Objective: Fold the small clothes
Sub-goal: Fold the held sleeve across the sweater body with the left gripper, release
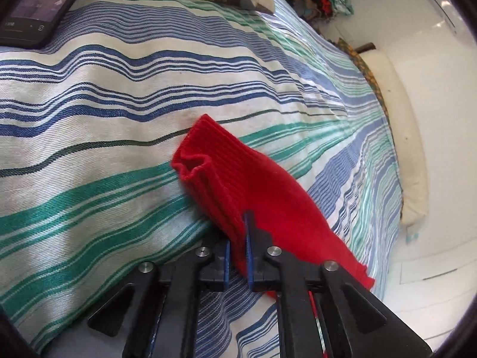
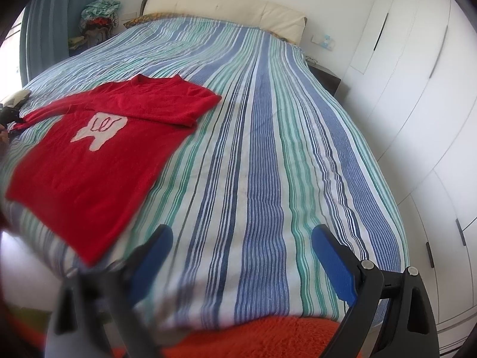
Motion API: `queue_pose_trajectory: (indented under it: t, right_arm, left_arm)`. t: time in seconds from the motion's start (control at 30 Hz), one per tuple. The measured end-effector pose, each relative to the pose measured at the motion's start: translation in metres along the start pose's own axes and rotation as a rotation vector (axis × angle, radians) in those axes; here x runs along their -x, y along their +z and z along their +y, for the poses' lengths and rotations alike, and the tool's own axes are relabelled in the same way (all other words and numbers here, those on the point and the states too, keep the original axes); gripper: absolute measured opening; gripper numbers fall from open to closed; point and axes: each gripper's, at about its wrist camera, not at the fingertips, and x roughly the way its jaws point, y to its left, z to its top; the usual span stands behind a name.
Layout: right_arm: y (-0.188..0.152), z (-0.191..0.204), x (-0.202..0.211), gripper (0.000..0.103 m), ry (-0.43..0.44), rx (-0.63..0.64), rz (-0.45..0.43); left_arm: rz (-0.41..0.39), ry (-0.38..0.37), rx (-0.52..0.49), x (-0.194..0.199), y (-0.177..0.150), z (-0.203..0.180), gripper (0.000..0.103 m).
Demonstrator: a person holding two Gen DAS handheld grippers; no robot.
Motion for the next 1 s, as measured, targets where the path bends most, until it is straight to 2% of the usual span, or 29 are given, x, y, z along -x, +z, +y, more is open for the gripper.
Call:
queue_pose_trajectory:
  t: [0.07,0.13,0.27,0.33,0.43,0.53,0.57,0.6,0.63,0.67,0.73,0.83,0.93,1.0]
  right_arm:
    - [0.0,-0.002,0.0,0.093,0.0,-0.009,-0.002]
    - [0.0,-0.003,-0.001,0.093,0.006,-0.014,0.0]
    - [0.002,-0.003,-0.004,0.093,0.018,-0.009,0.008]
    - [0.004,-0.002,-0.005,0.093,0.021,-0.005,0.006]
    - [0.003,-0.001,-0.004,0.093,0.02,-0.004,0.001]
    - [0.001,-0.002,0.0,0.093,0.005,-0.01,-0.01]
    - [0.0,-0.004,0.001,0.093,0.0,-0.015,-0.012]
    - [-0.001,-0.005,0.002,0.093,-0.004,-0.022,-0.015]
    - [-0.002,-0.006,0.003,0.093,-0.007,-0.029,-0.017]
    - [-0.002,-0.008,0.004,0.093,-0.008,-0.036,-0.019]
    - [-0.003,-0.01,0.005,0.093,-0.006,-0.049,-0.023]
    - [-0.005,-0.013,0.008,0.093,0.004,-0.058,-0.032]
    - [-0.007,-0.014,0.009,0.093,0.006,-0.058,-0.038]
    - [-0.006,-0.016,0.009,0.093,0.011,-0.064,-0.042]
  left_arm:
    - [-0.027,0.042,-0.077,0.011,0.002,-0.017,0.004]
    - [-0.063,0.046,-0.212,0.026,-0.001,-0.056,0.004]
    - [-0.07,-0.047,-0.54,0.043,-0.028,-0.179,0.004]
    - [-0.05,-0.128,-0.685,0.047,-0.057,-0.246,0.004]
    - [0.005,-0.259,-0.861,0.051,-0.12,-0.329,0.004]
    - [0.13,-0.381,-1.01,0.047,-0.197,-0.379,0.005]
    - [0.196,-0.395,-1.057,0.039,-0.223,-0.388,0.01]
    - [0.277,-0.391,-1.099,0.027,-0.249,-0.392,0.028]
    - [0.353,-0.362,-1.125,0.015,-0.27,-0.392,0.058]
    - [0.406,-0.329,-1.131,0.006,-0.285,-0.385,0.066]
    - [0.443,-0.333,-1.109,0.003,-0.295,-0.361,0.067]
    - [0.453,-0.329,-1.051,0.005,-0.273,-0.317,0.068]
    - [0.337,-0.207,-1.055,0.009,-0.233,-0.273,0.077]
    - [0.274,-0.116,-1.15,0.009,-0.219,-0.252,0.078]
